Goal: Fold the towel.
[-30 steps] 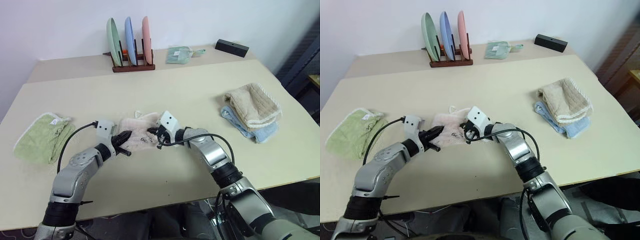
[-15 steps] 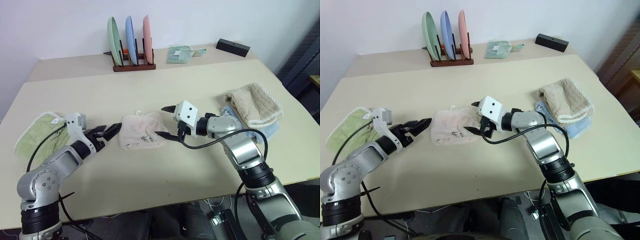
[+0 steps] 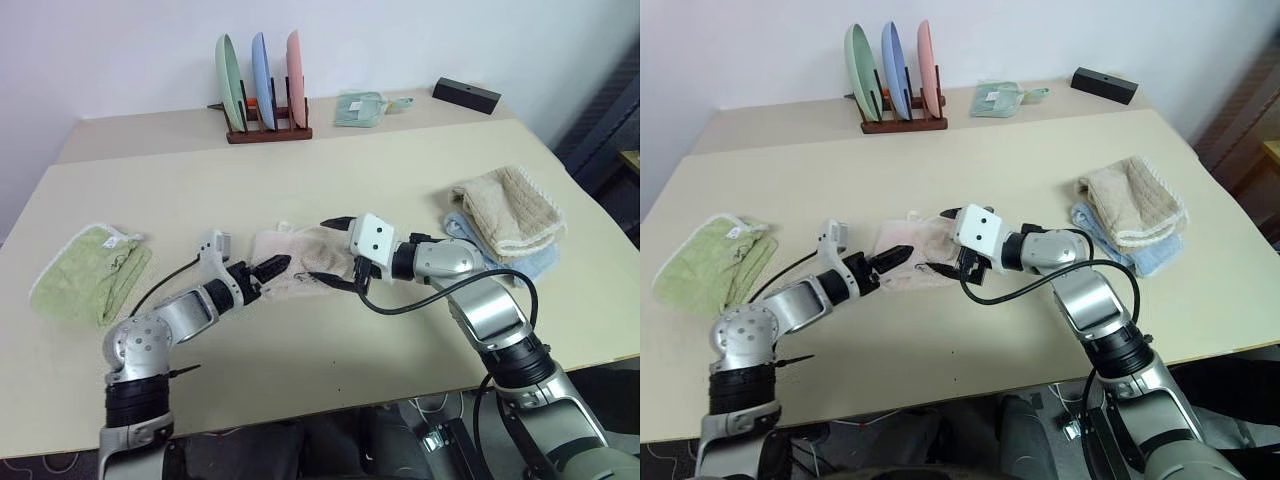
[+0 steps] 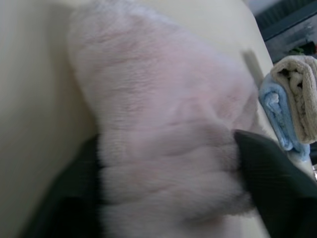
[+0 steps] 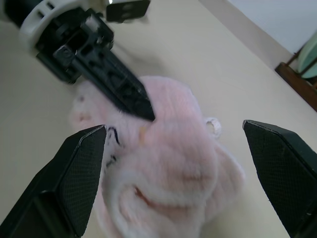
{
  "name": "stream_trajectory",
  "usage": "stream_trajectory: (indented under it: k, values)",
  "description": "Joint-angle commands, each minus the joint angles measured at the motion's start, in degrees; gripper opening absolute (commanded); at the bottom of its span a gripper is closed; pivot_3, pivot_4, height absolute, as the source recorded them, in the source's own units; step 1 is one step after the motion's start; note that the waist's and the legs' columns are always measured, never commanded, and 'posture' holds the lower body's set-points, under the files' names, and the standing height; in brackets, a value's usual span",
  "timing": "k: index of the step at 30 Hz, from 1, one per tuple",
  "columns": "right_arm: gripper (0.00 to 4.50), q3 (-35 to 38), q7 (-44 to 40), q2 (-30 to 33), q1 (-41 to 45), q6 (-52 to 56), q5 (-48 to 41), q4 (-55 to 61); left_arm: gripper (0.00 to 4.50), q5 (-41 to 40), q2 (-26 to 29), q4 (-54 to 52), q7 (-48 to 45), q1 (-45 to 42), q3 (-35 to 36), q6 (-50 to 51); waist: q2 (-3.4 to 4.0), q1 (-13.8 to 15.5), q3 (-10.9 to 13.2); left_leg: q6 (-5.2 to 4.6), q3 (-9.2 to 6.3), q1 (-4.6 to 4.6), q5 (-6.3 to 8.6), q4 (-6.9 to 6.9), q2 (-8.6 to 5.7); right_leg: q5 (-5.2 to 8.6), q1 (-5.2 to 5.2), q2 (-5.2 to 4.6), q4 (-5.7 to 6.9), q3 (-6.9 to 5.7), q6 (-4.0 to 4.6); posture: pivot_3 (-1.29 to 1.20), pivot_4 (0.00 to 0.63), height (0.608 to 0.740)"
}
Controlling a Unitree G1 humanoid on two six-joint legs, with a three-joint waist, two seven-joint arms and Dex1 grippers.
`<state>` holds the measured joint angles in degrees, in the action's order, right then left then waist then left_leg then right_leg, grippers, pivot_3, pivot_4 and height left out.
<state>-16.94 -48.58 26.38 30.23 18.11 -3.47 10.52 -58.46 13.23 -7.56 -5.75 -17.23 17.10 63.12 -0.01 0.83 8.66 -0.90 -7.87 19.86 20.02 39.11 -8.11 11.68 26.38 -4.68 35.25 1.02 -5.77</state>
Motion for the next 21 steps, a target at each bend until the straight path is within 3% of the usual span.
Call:
stream_trajectory:
  k: [1, 5, 13, 21]
  values:
    - [4.50, 1.7, 0.7, 1.0, -0.1, -1.0, 0.2, 3.1, 1.84, -0.3, -0.4, -0.6, 0.5, -0.2, 0.5, -0.3, 0.00, -0.1, 0.0, 0.00, 0.00, 0.00, 0.00, 0.00, 0.00, 0.00, 0.01, 0.00, 0.00, 0.00, 0.00, 0.00, 0.150, 0.740]
    - [4.50, 2.1, 1.5, 1.4, -0.1, -1.0, 0.3, 3.9, 0.03, -0.2, -0.7, -1.4, 0.4, 0.5, 0.2, -0.6, 0.00, -0.1, 0.0, 0.00, 0.00, 0.00, 0.00, 0.00, 0.01, 0.00, 0.01, 0.01, 0.00, 0.01, 0.00, 0.00, 0.150, 0.740]
    - [4.50, 4.2, 4.6, 0.9, 3.2, -2.7, 1.1, 1.6, 0.03, 0.7, -2.6, -7.8, -0.3, -0.6, 4.1, -12.1, -0.01, -0.1, 0.0, 0.00, 0.01, 0.03, 0.00, 0.01, 0.01, 0.00, 0.03, 0.00, 0.00, 0.01, 0.00, 0.00, 0.150, 0.740]
    - [4.50, 5.2, 6.3, 0.8, 3.8, -4.5, 1.4, -0.2, 0.03, 1.1, 6.0, -11.3, 9.9, -3.7, 23.8, -26.9, -0.01, -0.5, 0.0, 0.02, 0.07, 0.05, 0.01, -0.09, 0.05, 0.00, 0.15, 0.04, -0.01, 0.01, 0.00, 0.00, 0.150, 0.740]
